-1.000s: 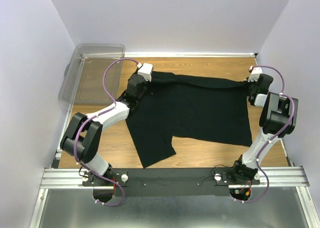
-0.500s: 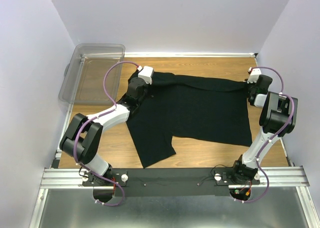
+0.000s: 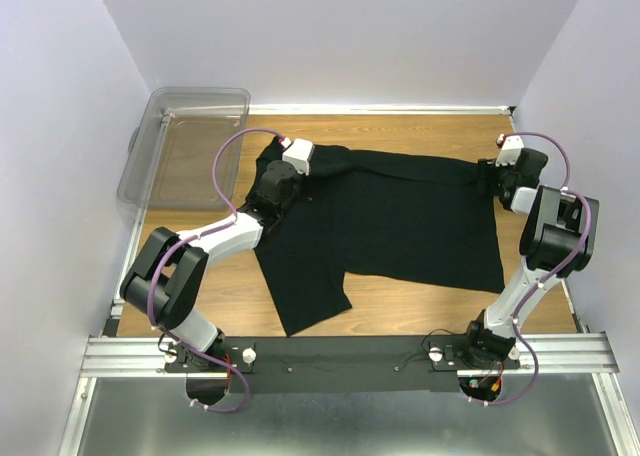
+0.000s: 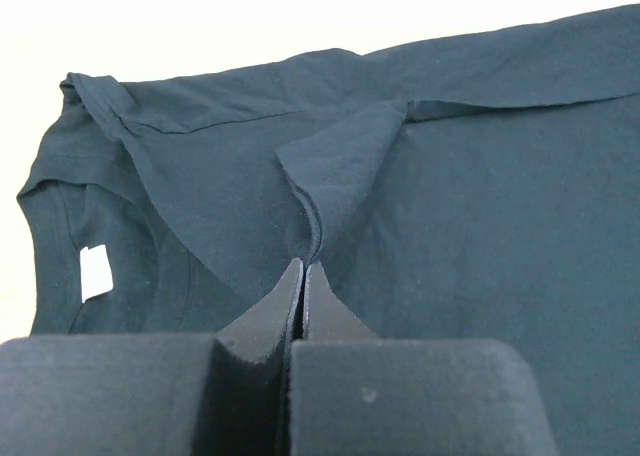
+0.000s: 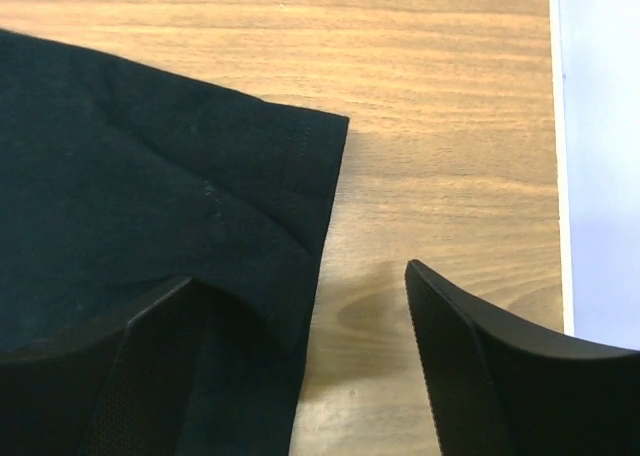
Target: Fold and stack the t-shirts
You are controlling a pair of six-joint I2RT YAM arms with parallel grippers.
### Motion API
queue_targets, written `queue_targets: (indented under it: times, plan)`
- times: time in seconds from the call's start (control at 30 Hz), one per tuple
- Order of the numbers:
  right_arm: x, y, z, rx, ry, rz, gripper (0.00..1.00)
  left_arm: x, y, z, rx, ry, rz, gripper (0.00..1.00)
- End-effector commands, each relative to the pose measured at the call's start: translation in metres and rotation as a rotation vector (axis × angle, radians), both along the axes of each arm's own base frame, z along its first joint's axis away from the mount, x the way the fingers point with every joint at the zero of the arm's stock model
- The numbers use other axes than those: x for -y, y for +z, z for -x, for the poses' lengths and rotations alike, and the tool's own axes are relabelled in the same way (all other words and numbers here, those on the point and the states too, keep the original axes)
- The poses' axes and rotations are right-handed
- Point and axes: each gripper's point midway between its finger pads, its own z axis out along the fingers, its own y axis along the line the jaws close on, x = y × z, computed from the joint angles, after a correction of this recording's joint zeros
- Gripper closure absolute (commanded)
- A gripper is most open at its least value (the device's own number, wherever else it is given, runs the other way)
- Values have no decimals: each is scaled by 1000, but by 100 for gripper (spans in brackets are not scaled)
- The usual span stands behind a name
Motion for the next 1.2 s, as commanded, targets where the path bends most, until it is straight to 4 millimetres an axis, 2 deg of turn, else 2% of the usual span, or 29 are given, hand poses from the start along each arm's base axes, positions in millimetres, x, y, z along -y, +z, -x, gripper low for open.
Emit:
queue_targets:
  times: [0.0, 0.23, 0.33, 0.57, 1.03, 1.17]
  plan:
    - [-6, 22, 10, 21, 64, -7, 13, -1, 18, 1, 51, 18, 28, 100]
    - [-29, 36, 34, 29, 227, -40, 11, -3, 25, 4, 69, 16, 25, 100]
    - [-35, 46, 41, 48, 254, -53, 11, -3, 27, 5, 75, 10, 26, 100]
    - [-58, 56, 55, 57, 303, -138, 11, -1, 30, 10, 85, -3, 22, 100]
    - [-65, 55, 60, 41, 311, -186, 11, 4, 18, 16, 59, -17, 11, 100]
    - [-67, 56, 61, 41, 314, -193, 11, 2, 8, 20, 29, -6, 6, 100]
